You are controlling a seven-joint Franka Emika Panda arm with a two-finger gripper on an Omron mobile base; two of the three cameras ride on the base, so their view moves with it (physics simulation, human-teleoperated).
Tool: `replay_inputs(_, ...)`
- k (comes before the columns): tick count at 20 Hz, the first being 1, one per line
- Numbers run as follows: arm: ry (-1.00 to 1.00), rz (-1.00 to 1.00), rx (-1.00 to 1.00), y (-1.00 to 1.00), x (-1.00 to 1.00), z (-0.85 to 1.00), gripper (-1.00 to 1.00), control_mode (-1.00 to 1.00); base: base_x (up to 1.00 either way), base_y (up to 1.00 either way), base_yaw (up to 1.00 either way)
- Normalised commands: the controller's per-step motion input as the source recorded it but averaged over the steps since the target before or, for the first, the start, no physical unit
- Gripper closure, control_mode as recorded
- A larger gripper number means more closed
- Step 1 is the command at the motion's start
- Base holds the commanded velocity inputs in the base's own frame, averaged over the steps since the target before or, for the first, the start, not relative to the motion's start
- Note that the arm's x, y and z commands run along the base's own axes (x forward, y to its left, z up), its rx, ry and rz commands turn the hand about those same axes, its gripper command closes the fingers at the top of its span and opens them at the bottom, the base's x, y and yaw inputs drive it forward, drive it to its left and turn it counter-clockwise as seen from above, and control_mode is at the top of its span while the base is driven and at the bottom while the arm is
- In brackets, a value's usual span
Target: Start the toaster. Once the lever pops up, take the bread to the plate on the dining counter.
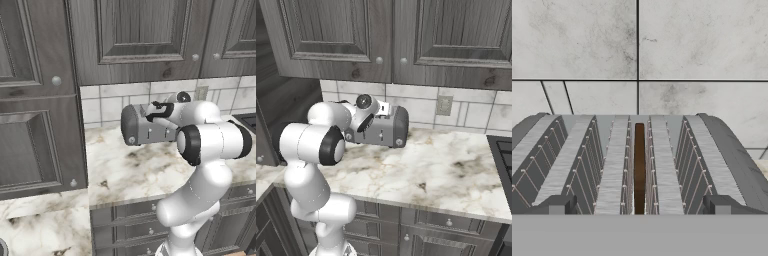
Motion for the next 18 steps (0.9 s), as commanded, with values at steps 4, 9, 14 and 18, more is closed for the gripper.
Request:
replay_inputs(4, 0.0, 0.0, 0.0, 0.0, 0.0, 0.0, -1.0, -1.0, 0.0, 0.0, 0.0)
replay_inputs(9, 0.0, 0.0, 0.0, 0.0, 0.0, 0.0, -1.0, -1.0, 0.0, 0.0, 0.0)
replay_inputs(14, 0.0, 0.0, 0.0, 0.0, 0.0, 0.0, -1.0, -1.0, 0.0, 0.0, 0.0)
replay_inputs(18, 0.0, 0.0, 0.0, 0.0, 0.0, 0.0, -1.0, -1.0, 0.0, 0.0, 0.0)
